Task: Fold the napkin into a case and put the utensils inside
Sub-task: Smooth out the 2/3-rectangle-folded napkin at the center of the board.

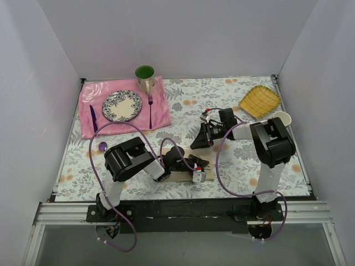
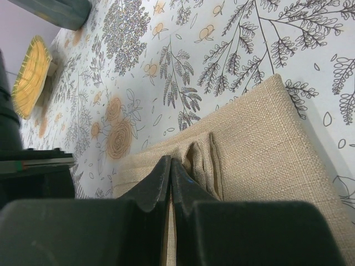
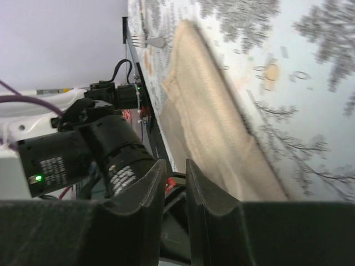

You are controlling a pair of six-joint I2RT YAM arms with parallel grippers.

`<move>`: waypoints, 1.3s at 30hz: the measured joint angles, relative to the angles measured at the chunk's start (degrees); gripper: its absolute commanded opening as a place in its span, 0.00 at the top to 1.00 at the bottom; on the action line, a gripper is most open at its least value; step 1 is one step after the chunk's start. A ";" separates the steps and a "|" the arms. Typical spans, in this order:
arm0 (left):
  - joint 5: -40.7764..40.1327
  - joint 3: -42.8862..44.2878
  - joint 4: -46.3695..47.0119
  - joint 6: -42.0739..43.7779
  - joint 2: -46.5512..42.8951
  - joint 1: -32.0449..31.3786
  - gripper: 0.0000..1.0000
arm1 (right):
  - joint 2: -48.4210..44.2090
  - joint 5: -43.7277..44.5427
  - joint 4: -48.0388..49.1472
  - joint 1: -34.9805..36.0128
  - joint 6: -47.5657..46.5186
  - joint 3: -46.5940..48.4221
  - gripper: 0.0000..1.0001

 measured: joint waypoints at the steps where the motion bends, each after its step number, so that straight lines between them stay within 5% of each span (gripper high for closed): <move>1: -0.02 -0.04 0.02 -0.13 -0.02 0.00 1.00 | 1.05 0.33 0.13 -0.07 -0.02 -0.02 0.74; 18: 1.22 -0.28 -0.04 -1.68 -0.24 1.77 1.00 | 8.15 1.86 -19.67 -4.94 -16.39 6.19 0.73; 31: 2.67 1.07 -4.96 -2.51 -1.75 2.91 0.99 | -3.89 4.39 -32.87 -5.40 -24.92 5.95 0.74; 39: 1.25 0.79 -10.29 -5.57 -6.38 2.91 0.68 | -6.12 7.43 -34.05 -7.32 -25.27 1.46 0.73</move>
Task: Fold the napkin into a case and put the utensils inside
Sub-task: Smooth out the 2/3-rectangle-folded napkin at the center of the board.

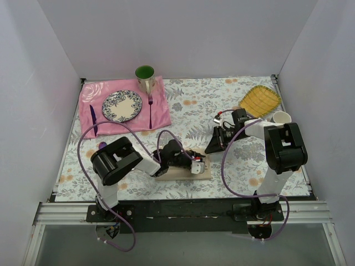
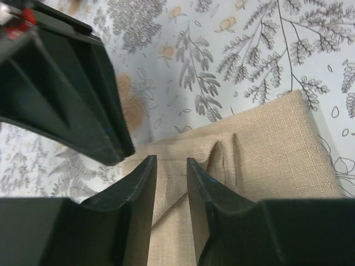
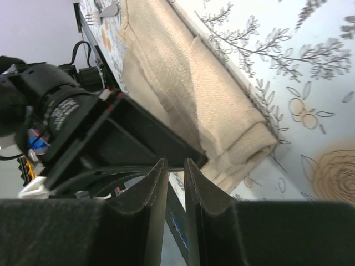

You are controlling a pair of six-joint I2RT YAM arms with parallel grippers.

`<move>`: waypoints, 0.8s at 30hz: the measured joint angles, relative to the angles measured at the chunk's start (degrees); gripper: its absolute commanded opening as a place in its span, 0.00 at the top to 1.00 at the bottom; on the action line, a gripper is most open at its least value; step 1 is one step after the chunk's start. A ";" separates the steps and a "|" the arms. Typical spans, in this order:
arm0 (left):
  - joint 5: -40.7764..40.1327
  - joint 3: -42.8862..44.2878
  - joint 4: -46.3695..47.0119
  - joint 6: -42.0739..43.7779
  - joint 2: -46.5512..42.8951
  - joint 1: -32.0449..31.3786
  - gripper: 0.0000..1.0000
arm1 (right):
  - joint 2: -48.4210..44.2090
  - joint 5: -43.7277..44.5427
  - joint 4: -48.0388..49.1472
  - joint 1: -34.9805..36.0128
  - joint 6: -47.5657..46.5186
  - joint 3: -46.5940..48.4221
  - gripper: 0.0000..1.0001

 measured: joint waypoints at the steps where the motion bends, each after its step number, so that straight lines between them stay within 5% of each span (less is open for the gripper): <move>1: -0.22 0.00 -0.94 -0.50 -1.09 0.00 0.67 | 0.00 0.24 0.04 -0.26 0.00 -0.02 0.73; 14: 0.74 0.17 -24.55 -9.05 -21.70 0.33 0.54 | -3.82 1.42 -0.59 -0.85 -0.92 -3.30 0.69; 24: -0.35 0.02 -31.06 -10.67 -16.35 0.31 0.60 | -5.97 1.84 -0.76 -0.85 -1.90 -7.39 0.82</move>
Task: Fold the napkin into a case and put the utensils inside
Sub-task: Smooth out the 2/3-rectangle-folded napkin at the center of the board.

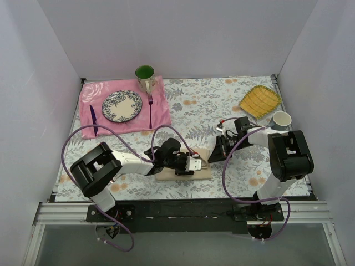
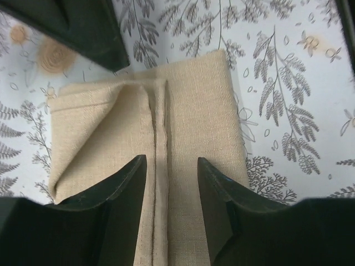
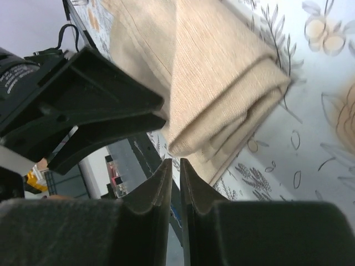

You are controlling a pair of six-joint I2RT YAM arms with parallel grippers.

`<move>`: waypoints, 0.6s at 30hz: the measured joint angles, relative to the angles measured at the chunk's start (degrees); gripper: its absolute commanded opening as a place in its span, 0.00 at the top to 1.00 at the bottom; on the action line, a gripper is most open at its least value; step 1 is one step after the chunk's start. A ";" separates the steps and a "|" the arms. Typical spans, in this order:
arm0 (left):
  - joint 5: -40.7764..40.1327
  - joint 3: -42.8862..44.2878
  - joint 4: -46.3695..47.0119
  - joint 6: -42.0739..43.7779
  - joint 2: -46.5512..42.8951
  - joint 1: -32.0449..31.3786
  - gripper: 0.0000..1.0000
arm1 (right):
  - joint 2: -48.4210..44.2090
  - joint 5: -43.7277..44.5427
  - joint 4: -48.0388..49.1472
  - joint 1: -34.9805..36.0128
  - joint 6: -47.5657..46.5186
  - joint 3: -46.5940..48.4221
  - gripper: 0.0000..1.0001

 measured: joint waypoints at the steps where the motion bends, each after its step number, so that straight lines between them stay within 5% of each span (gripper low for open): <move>1: -0.50 0.00 0.04 0.15 0.90 -0.04 0.60 | -0.24 0.02 0.31 0.00 0.09 -1.14 0.82; 18: -5.38 0.22 5.84 0.50 4.68 -0.44 0.65 | -0.55 5.40 2.43 0.00 1.42 -7.15 0.75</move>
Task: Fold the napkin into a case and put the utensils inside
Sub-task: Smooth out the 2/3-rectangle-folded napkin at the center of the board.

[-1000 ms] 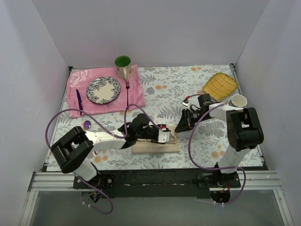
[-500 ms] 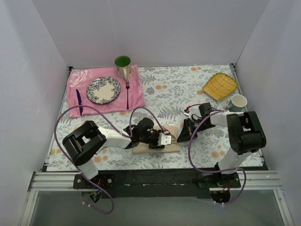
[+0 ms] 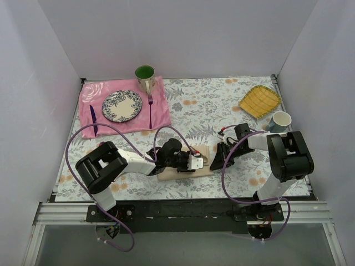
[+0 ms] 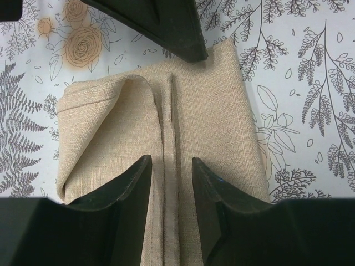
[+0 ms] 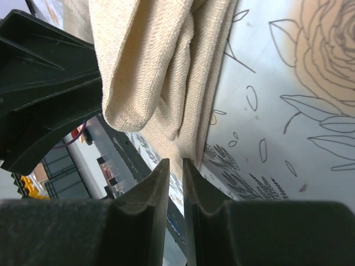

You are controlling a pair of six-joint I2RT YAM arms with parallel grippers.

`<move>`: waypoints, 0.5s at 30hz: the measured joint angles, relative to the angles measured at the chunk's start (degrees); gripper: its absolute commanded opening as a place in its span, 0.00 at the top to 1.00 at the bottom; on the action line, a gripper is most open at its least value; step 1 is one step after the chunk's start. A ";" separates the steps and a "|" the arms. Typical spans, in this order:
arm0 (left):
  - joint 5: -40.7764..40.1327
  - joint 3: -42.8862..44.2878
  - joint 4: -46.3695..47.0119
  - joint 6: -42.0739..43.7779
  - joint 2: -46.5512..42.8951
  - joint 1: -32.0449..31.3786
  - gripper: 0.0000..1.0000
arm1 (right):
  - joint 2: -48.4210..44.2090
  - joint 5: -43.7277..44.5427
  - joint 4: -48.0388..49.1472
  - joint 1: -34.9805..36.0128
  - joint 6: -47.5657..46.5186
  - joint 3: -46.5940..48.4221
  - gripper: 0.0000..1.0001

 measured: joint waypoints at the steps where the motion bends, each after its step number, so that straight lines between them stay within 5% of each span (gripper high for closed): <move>1: -0.13 0.00 0.02 -0.02 0.00 0.00 0.65 | 0.02 0.31 0.04 0.00 0.02 0.00 0.75; 15: -1.31 0.92 2.82 0.44 2.43 -0.04 0.69 | 0.44 2.32 0.17 0.00 0.44 0.00 0.73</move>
